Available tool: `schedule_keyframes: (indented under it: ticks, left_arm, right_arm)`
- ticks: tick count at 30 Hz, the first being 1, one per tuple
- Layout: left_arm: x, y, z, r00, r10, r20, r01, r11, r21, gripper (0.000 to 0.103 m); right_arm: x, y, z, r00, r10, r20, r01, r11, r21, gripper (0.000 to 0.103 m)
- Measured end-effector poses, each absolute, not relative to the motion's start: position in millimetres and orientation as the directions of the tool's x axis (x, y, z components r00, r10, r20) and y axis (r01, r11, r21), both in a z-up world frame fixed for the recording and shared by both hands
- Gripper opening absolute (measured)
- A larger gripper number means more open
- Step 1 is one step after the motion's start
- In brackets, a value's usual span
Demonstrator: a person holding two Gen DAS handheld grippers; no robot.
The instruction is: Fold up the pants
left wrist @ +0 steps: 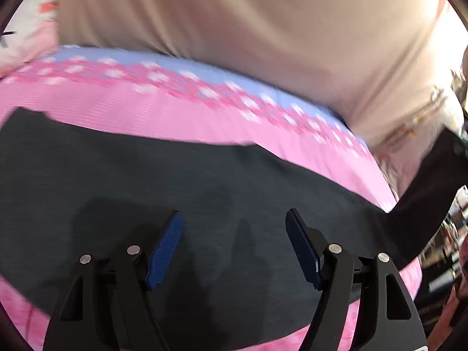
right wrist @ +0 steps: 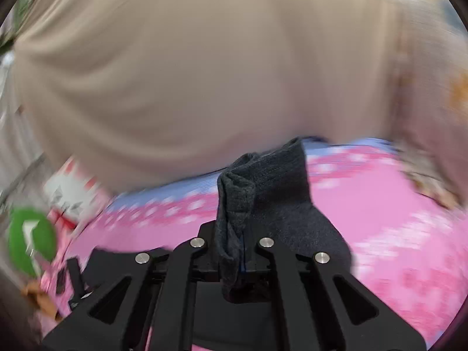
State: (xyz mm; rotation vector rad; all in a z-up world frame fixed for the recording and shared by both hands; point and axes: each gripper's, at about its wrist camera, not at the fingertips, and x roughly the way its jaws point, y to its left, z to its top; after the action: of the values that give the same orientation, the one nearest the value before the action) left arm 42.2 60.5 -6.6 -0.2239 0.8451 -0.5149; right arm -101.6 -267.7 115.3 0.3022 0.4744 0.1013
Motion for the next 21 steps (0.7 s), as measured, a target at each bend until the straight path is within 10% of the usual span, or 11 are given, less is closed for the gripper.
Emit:
schedule_keyframes:
  ticks: [10,12,14,21]
  left_arm:
    - [33.0,170.4,-8.6,0.624,-0.489,-0.61,0.241,0.862,-0.445,0.07]
    - [29.6,180.9,-8.0,0.634,-0.499,-0.591,0.234,0.852,-0.469,0.07]
    - [28.5,186.7,-8.2,0.636,-0.515,-0.575,0.227,0.836,-0.499,0.07]
    - [28.6,188.3,-7.7,0.648,-0.508,-0.568,0.211,0.836,-0.506,0.07]
  right_arm:
    - [-4.8,-49.8,-56.2,0.532,0.318,-0.785,-0.291,0.939,0.184,0.014]
    - [-24.6,-65.8,-42.3,0.565,0.352,-0.746,-0.301,0.93,0.211,0.037]
    - [-48.5,-99.7,-17.4,0.646,0.347,-0.679,-0.253,0.938,0.239,0.086]
    - [-131.5,-273.7,-8.4,0.743,0.031,-0.668,0.203,0.941,0.269,0.089]
